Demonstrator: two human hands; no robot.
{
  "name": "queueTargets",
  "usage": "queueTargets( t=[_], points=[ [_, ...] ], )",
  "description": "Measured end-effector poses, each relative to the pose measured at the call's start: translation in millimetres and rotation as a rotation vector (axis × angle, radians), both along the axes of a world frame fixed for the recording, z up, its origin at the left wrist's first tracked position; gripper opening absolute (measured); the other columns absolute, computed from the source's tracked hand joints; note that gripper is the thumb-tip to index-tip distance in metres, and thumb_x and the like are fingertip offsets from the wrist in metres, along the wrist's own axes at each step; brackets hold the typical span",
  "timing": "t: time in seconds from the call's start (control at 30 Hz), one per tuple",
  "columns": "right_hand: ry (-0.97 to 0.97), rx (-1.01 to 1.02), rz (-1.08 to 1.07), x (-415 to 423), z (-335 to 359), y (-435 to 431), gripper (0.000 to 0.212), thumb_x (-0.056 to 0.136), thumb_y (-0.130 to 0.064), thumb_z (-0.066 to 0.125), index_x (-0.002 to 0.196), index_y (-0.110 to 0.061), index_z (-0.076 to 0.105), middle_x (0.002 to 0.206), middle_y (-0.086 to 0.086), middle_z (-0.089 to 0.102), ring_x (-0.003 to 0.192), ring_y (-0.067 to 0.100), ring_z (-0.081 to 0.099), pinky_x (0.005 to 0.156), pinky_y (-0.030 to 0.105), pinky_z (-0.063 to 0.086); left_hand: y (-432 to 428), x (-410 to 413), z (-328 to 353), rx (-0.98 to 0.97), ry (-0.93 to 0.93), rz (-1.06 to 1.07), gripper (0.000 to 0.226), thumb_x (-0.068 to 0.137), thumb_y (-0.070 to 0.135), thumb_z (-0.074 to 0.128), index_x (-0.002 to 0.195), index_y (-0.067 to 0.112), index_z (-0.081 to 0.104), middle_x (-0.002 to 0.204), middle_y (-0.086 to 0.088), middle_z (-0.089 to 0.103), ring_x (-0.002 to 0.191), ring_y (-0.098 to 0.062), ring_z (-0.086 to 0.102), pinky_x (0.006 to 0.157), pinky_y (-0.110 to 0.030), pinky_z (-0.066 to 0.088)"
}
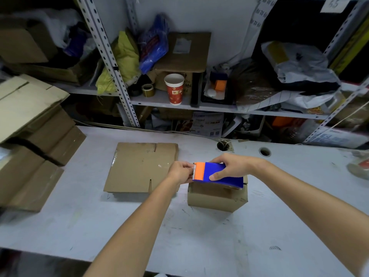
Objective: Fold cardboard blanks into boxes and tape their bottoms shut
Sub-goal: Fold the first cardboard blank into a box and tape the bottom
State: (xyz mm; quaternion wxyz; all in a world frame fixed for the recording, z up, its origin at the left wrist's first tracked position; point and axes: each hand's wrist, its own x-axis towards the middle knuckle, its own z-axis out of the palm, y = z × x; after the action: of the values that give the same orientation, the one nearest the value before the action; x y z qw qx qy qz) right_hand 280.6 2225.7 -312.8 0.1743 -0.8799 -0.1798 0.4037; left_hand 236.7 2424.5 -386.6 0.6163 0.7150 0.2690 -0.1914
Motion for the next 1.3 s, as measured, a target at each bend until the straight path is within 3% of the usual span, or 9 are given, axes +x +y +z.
queueTargets(
  t=[0.07, 0.2, 0.33, 0.6, 0.8, 0.87, 1.03, 1.13, 1.3],
  points=[
    [-0.001, -0.079, -0.008, 1, 4, -11, 0.064, 0.086, -0.056, 0.069, 0.142, -0.033, 0.048, 0.126, -0.009, 0.056, 0.110, 0.017, 0.057, 0.084, 0.031, 0.051, 18, 1, -3, 0.027, 0.015, 0.087, 0.008, 0.096, -0.001, 0.060, 0.093, 0.003, 0.065, 0.082, -0.011, 0.065, 0.061, -0.014, 0.059, 0.050, -0.017, 0.054],
    [0.020, -0.154, -0.061, -1, 1, -28, 0.068, 0.085, -0.056, 0.070, 0.145, -0.034, 0.045, 0.133, -0.007, 0.053, 0.113, 0.018, 0.054, 0.077, 0.027, 0.048, 55, 3, -13, 0.009, 0.067, 0.106, 0.010, 0.096, 0.004, 0.062, 0.105, 0.002, 0.067, 0.088, -0.010, 0.069, 0.064, -0.012, 0.062, 0.057, -0.019, 0.058],
    [0.024, -0.167, -0.061, 0, -5, -20, 0.072, 0.084, -0.056, 0.071, 0.146, -0.033, 0.043, 0.139, -0.004, 0.052, 0.115, 0.019, 0.053, 0.084, 0.032, 0.049, 52, 3, -13, 0.012, 0.054, 0.105, 0.014, 0.095, 0.006, 0.061, 0.107, 0.001, 0.066, 0.084, -0.011, 0.067, 0.059, -0.011, 0.059, 0.051, -0.019, 0.054],
    [0.039, -0.184, 0.000, 5, -3, -16, 0.071, 0.085, -0.054, 0.071, 0.147, -0.034, 0.042, 0.142, -0.005, 0.049, 0.117, 0.019, 0.050, 0.091, 0.035, 0.050, 57, -20, -15, -0.095, 0.022, 0.115, 0.016, 0.088, 0.011, 0.075, 0.094, 0.012, 0.060, 0.078, -0.005, 0.062, 0.067, -0.013, 0.056, 0.067, -0.026, 0.054],
    [0.048, -0.200, 0.034, 2, -2, -15, 0.072, 0.085, -0.054, 0.071, 0.147, -0.036, 0.041, 0.141, -0.007, 0.049, 0.120, 0.020, 0.050, 0.097, 0.041, 0.051, 59, -30, -26, -0.125, 0.026, 0.094, 0.021, 0.087, 0.003, 0.073, 0.101, 0.008, 0.059, 0.068, -0.006, 0.055, 0.057, -0.015, 0.047, 0.058, -0.029, 0.045],
    [0.042, -0.208, 0.043, 1, -2, -14, 0.072, 0.085, -0.054, 0.071, 0.147, -0.036, 0.041, 0.141, -0.007, 0.050, 0.120, 0.020, 0.050, 0.097, 0.040, 0.051, 57, -31, -28, -0.099, 0.029, 0.078, 0.025, 0.086, 0.007, 0.075, 0.104, 0.007, 0.058, 0.068, -0.006, 0.055, 0.058, -0.017, 0.046, 0.064, -0.033, 0.045],
    [0.018, -0.238, 0.059, 1, -3, -6, 0.071, 0.086, -0.054, 0.071, 0.147, -0.034, 0.042, 0.140, -0.006, 0.051, 0.120, 0.021, 0.051, 0.097, 0.040, 0.050, 41, -28, -44, 0.105, 0.072, 0.001, 0.037, 0.086, 0.035, 0.076, 0.106, 0.011, 0.057, 0.092, -0.004, 0.060, 0.076, -0.018, 0.058, 0.071, -0.027, 0.050],
    [0.004, -0.236, 0.049, -1, -4, -4, 0.072, 0.086, -0.053, 0.071, 0.148, -0.032, 0.041, 0.142, -0.004, 0.051, 0.121, 0.022, 0.050, 0.096, 0.039, 0.049, 19, -24, -52, 0.237, 0.095, -0.129, 0.054, 0.094, 0.048, 0.061, 0.131, 0.010, 0.053, 0.130, -0.008, 0.058, 0.115, -0.027, 0.059, 0.097, -0.041, 0.052],
    [-0.006, -0.219, 0.028, -5, -3, -5, 0.070, 0.087, -0.052, 0.070, 0.147, -0.031, 0.042, 0.140, -0.004, 0.052, 0.117, 0.020, 0.051, 0.087, 0.033, 0.047, 12, -28, -48, 0.463, 0.163, -0.303, 0.076, 0.100, 0.051, 0.048, 0.157, 0.011, 0.018, 0.156, -0.014, 0.036, 0.136, -0.035, 0.044, 0.104, -0.039, 0.043]
  ],
)
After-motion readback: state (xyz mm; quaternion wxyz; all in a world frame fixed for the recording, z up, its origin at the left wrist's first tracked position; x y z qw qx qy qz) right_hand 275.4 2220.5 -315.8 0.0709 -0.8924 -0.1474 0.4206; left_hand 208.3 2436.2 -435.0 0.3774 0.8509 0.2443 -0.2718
